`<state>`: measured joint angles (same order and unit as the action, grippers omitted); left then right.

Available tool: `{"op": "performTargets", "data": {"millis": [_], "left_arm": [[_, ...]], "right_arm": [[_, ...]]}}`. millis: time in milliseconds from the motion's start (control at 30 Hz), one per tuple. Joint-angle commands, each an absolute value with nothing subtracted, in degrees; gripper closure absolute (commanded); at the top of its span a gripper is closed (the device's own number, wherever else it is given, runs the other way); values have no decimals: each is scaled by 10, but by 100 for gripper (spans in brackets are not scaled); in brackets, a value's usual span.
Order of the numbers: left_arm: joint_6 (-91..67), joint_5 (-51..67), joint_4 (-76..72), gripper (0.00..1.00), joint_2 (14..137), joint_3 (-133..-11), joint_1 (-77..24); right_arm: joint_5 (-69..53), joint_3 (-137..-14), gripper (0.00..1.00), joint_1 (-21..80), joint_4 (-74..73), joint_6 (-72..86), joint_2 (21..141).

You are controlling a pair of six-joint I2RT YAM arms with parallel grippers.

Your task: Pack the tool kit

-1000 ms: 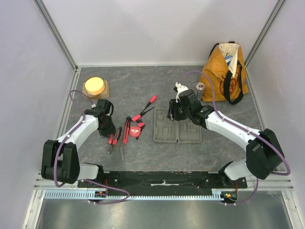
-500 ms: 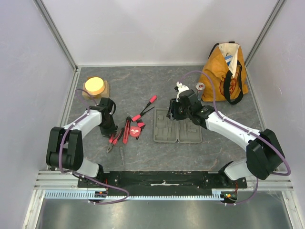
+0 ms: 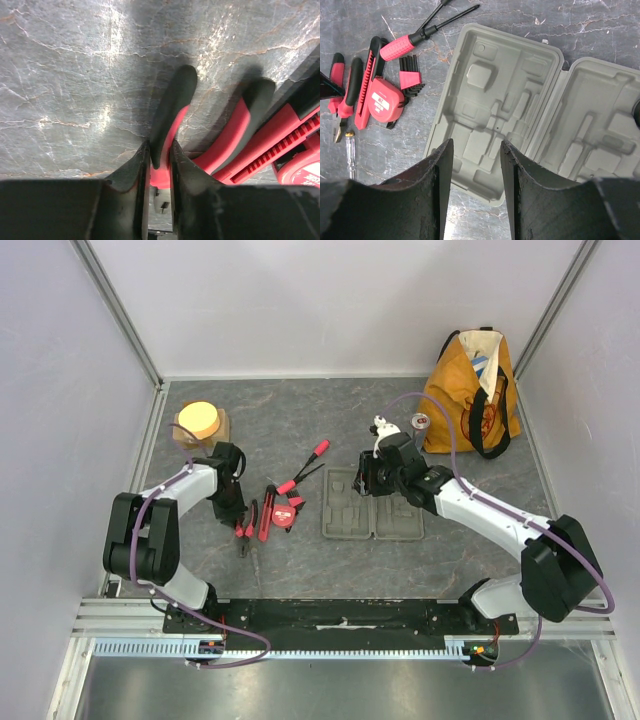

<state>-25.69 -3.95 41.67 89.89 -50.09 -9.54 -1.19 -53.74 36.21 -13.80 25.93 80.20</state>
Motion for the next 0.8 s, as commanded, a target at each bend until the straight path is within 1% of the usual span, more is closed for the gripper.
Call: {"op": "performTargets", "data": {"millis": [0, 33, 67, 167, 267, 367, 467, 567, 767], "left_arm": [[-240, -45, 415, 88, 887, -516, -95], [-239, -56, 420, 97, 881, -519, -94], [-238, -71, 429, 98, 873, -522, -94], [-234, -116, 453, 98, 841, -534, -95], [-235, -125, 474, 98, 797, -556, -94], [-239, -97, 483, 98, 755, -586, -95], [-252, -37, 487, 98, 736, -634, -99], [-272, -3, 487, 98, 742, -671, -122], [-324, 40, 454, 98, 786, -725, -211]], "right_arm": [[-4, -530, 51, 364, -118, 265, 779], [-4, -529, 51, 364, -118, 265, 777], [-4, -529, 51, 364, -119, 265, 776], [-4, -528, 51, 364, -118, 265, 773], [-4, -532, 51, 364, -120, 262, 773], [-4, -535, 51, 364, -123, 263, 773], [-4, -542, 51, 364, -127, 267, 773], [-10, -554, 52, 364, -130, 272, 769], [-84, -579, 53, 366, -126, 258, 758]]}}
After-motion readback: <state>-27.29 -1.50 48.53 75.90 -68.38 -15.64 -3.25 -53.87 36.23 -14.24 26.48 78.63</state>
